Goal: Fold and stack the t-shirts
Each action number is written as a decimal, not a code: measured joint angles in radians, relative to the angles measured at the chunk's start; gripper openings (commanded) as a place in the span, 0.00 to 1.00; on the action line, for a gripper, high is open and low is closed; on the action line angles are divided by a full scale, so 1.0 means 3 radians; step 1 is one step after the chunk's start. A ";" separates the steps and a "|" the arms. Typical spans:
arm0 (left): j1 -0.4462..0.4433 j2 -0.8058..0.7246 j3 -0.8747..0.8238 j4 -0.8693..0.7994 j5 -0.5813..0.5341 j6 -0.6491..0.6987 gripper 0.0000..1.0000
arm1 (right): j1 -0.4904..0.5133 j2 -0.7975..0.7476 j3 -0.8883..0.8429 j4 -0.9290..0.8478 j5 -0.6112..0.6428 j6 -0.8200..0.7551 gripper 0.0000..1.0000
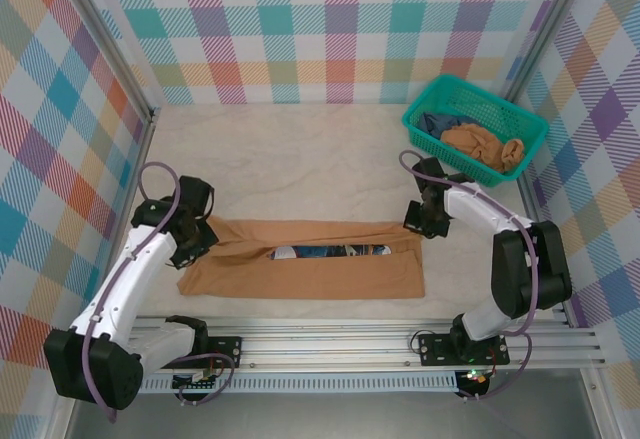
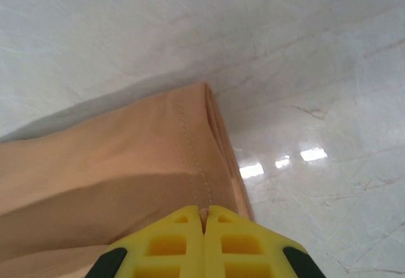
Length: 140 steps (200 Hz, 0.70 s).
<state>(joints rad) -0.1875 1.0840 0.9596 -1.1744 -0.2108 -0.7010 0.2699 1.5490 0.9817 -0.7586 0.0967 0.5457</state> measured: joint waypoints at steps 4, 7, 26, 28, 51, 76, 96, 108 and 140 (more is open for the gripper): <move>0.0000 0.0001 -0.0031 -0.0004 0.0001 -0.0008 0.00 | 0.0000 0.0000 -0.0019 -0.0001 0.0001 0.0000 0.00; 0.0000 0.0001 -0.0057 -0.0006 0.0006 -0.0010 0.00 | 0.0000 0.0001 -0.0028 -0.0005 0.0001 0.0000 0.00; 0.0000 0.0004 -0.0202 -0.0006 0.0039 -0.0046 0.00 | 0.0000 0.0006 -0.0078 -0.0015 0.0014 -0.0001 0.00; 0.0000 0.0005 -0.0212 -0.0008 0.0047 -0.0046 0.00 | 0.0000 0.0009 -0.0079 -0.0015 0.0014 0.0000 0.00; -0.0001 0.0046 -0.0251 -0.0004 0.0064 -0.0080 0.00 | 0.0000 0.0033 -0.0084 -0.0011 0.0025 0.0000 0.00; -0.0006 0.0074 -0.0252 -0.0008 0.0061 -0.0148 0.00 | 0.0000 0.0020 -0.0111 -0.0006 0.0055 0.0039 0.14; -0.0006 0.0051 -0.0252 -0.0013 0.0061 -0.0179 0.25 | 0.0000 -0.0112 -0.0192 -0.0036 0.0112 0.0092 0.31; -0.0006 0.0003 -0.0242 -0.0024 0.0057 -0.0221 0.35 | 0.0000 -0.0266 -0.0243 -0.0070 0.0177 0.0159 0.35; -0.0006 -0.0084 0.0033 -0.0114 0.0022 -0.0305 0.45 | 0.0000 -0.0702 -0.0289 -0.0103 0.0299 0.0281 0.35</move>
<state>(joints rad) -0.1894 1.0588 0.9695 -1.2087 -0.2043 -0.7925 0.2699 1.3384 0.8951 -0.7895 0.1864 0.6300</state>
